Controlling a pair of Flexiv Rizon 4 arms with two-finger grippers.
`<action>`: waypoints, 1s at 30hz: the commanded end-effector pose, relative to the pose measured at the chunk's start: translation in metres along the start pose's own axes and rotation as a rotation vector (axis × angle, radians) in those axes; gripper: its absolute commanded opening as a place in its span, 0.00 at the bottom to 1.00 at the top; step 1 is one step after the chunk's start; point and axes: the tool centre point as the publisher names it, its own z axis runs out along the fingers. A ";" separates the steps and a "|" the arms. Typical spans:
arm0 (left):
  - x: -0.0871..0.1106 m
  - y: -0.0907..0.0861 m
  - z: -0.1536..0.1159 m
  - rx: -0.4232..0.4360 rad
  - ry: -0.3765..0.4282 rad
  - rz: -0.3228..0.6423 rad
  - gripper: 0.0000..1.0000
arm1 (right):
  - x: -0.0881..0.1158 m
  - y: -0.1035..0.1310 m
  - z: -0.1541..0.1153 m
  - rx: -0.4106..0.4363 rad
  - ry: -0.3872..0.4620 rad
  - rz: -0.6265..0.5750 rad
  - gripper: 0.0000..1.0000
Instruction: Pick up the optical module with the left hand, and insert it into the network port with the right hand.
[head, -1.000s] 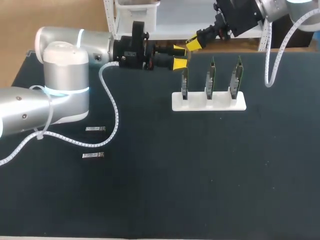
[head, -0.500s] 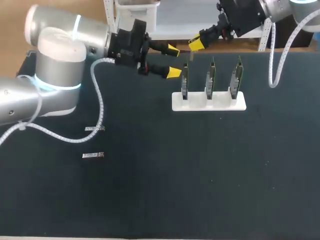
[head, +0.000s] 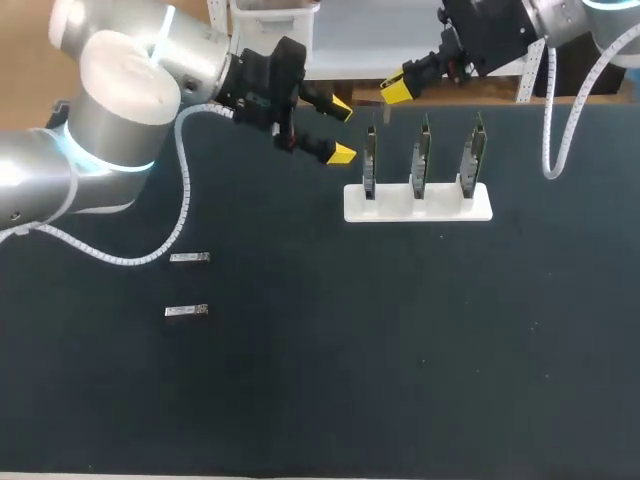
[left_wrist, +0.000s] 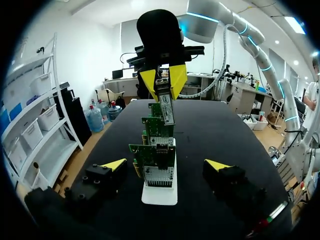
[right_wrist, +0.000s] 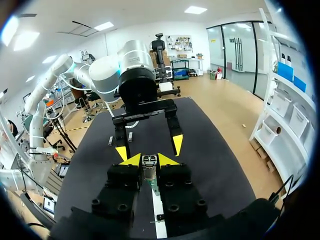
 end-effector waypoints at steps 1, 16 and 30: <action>0.000 0.009 0.004 0.026 0.046 -0.001 1.00 | 0.003 0.005 -0.002 0.011 -0.008 0.000 0.00; 0.013 0.013 0.010 0.058 0.089 -0.018 1.00 | 0.002 0.007 -0.001 0.016 -0.015 0.002 0.00; 0.021 0.006 0.016 0.082 0.123 -0.018 1.00 | 0.003 0.008 -0.004 0.024 -0.018 0.003 0.00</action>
